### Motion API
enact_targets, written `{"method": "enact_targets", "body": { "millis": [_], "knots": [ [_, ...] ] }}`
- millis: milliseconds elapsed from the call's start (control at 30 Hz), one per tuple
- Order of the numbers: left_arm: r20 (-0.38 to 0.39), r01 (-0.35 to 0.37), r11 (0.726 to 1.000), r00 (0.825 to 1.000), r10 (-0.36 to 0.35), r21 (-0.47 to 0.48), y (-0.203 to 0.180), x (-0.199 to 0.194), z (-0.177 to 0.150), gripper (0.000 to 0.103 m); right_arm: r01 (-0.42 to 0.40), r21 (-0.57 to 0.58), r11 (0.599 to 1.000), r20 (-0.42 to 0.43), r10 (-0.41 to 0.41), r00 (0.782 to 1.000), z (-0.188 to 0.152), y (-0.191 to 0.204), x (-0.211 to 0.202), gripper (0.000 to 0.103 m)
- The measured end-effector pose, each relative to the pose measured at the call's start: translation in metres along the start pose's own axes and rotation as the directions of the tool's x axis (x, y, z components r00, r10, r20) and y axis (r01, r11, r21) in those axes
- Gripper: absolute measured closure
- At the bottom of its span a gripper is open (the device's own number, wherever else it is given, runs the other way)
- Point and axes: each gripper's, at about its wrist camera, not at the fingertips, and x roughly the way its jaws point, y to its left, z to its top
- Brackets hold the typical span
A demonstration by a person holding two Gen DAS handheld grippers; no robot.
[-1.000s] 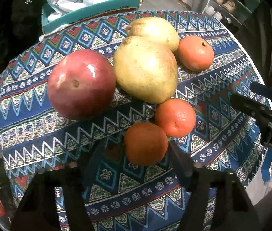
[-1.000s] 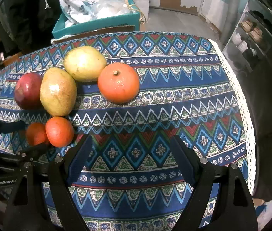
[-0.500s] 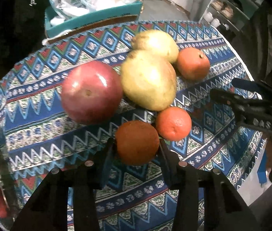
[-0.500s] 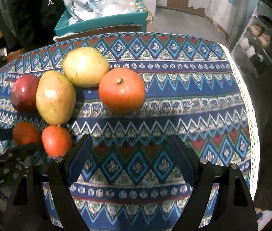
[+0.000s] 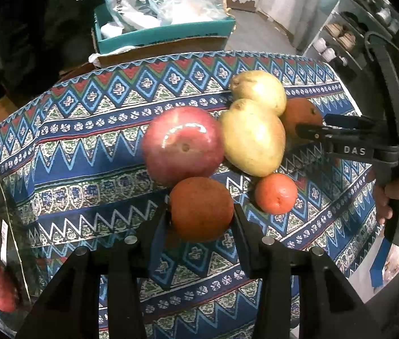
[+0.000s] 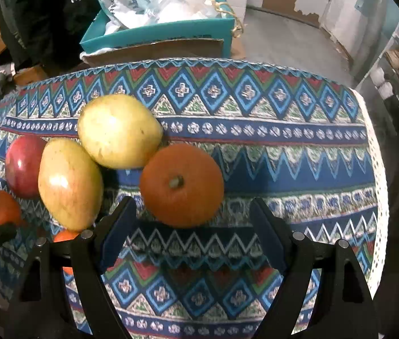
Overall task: Organize fruits
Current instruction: 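Close the left tool on the tangerine while the right tool closes on the large orange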
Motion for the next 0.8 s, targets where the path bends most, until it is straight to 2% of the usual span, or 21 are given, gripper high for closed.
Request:
{"method": "enact_targets", "body": {
  "millis": [167, 233, 300, 367, 533, 800],
  "knots": [
    [-0.003, -0.003, 1.0, 1.0, 0.003, -0.012, 0.008, 0.0, 0.0, 0.058, 0.0, -0.009, 1.0, -0.026, 0.0, 1.0, 0.011, 0.005, 0.017, 0.02],
    [-0.006, -0.003, 1.0, 1.0, 0.002, -0.017, 0.01, 0.0, 0.0, 0.058, -0.001, -0.005, 1.0, -0.037, 0.001, 0.999, 0.012, 0.006, 0.023, 0.024],
    [-0.007, -0.003, 1.0, 1.0, 0.003, -0.021, 0.013, 0.0, -0.001, 0.058, -0.015, 0.002, 1.0, -0.049, 0.015, 0.999, 0.011, 0.006, 0.027, 0.033],
    [-0.007, -0.003, 1.0, 1.0, 0.003, -0.025, 0.015, 0.0, -0.001, 0.058, -0.011, 0.011, 1.0, -0.054, 0.012, 0.998, 0.011, 0.007, 0.03, 0.035],
    [-0.001, -0.004, 0.999, 1.0, 0.004, -0.035, 0.019, -0.005, -0.003, 0.058, -0.009, 0.032, 0.999, -0.032, 0.01, 0.999, 0.007, 0.009, 0.027, 0.039],
    [0.033, 0.001, 0.999, 0.999, 0.001, -0.051, 0.023, -0.025, -0.002, 0.058, 0.037, 0.04, 0.999, 0.036, -0.039, 0.999, -0.013, 0.009, -0.006, 0.039]
  ]
}}
